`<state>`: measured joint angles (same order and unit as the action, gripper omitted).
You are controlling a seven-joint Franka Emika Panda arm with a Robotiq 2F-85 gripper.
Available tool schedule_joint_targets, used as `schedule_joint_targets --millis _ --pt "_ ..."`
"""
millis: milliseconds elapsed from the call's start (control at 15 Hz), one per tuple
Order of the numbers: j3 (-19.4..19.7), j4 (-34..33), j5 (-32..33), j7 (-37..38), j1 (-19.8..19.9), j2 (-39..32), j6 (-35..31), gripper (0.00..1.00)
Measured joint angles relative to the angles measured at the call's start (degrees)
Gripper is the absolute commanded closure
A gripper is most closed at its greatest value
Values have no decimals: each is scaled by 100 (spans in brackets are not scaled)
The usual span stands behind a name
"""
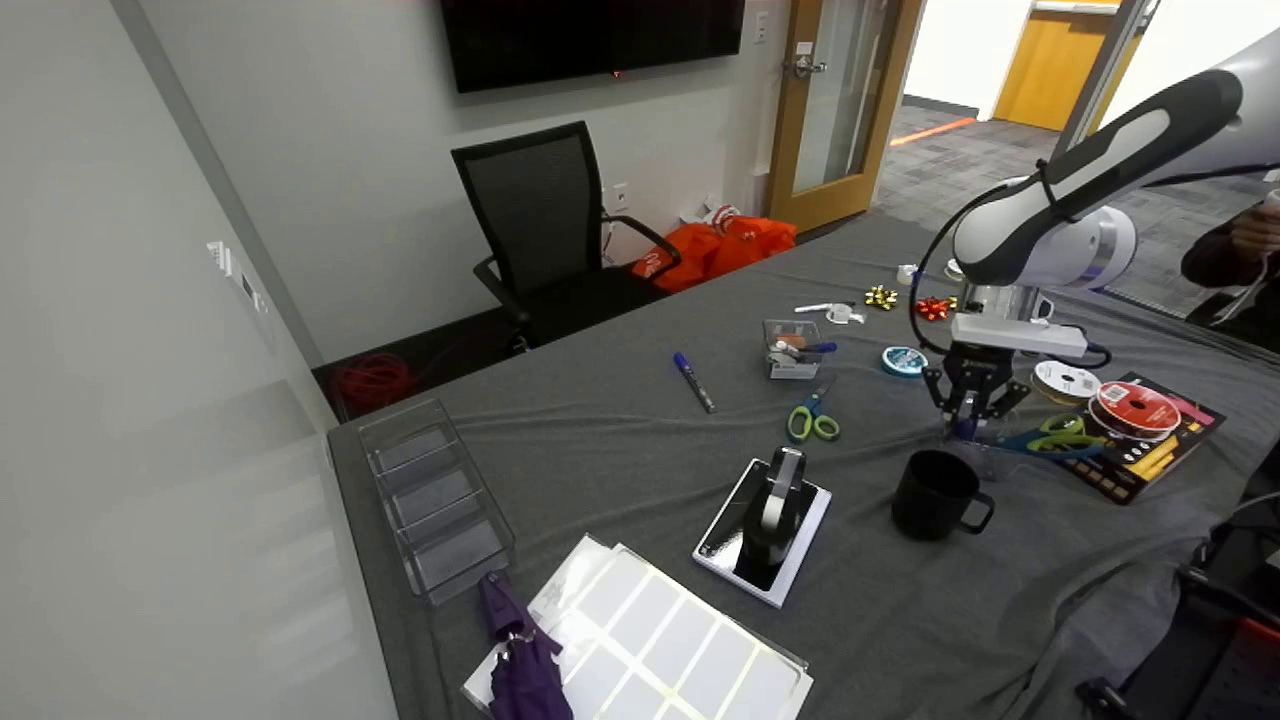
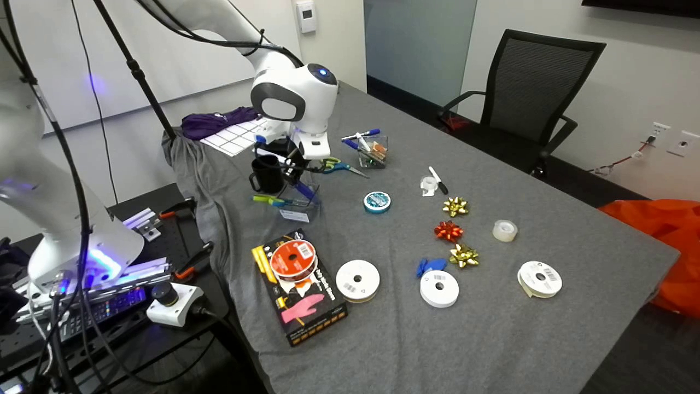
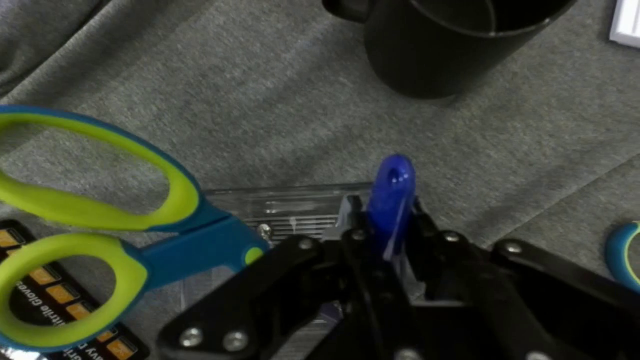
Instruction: Put the blue object from the clear container in the black mug.
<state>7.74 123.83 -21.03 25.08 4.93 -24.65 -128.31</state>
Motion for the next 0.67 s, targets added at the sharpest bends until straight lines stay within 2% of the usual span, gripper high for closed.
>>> schedule_joint_targets --millis 67,133,200,267,333,400,600,667 --pt "0 1 0 0 0 19 5 95" --pt "0 1 2 0 0 40 13 77" --pt "1 1 4 0 0 60 24 52" --pt "3 1 21 6 0 83 32 52" --pt "7 1 39 14 -2 112 32 91" --pt "8 1 48 20 -2 144 33 89" --pt "10 1 75 48 -6 207 32 100" --pt "10 0 76 50 -6 215 35 96"
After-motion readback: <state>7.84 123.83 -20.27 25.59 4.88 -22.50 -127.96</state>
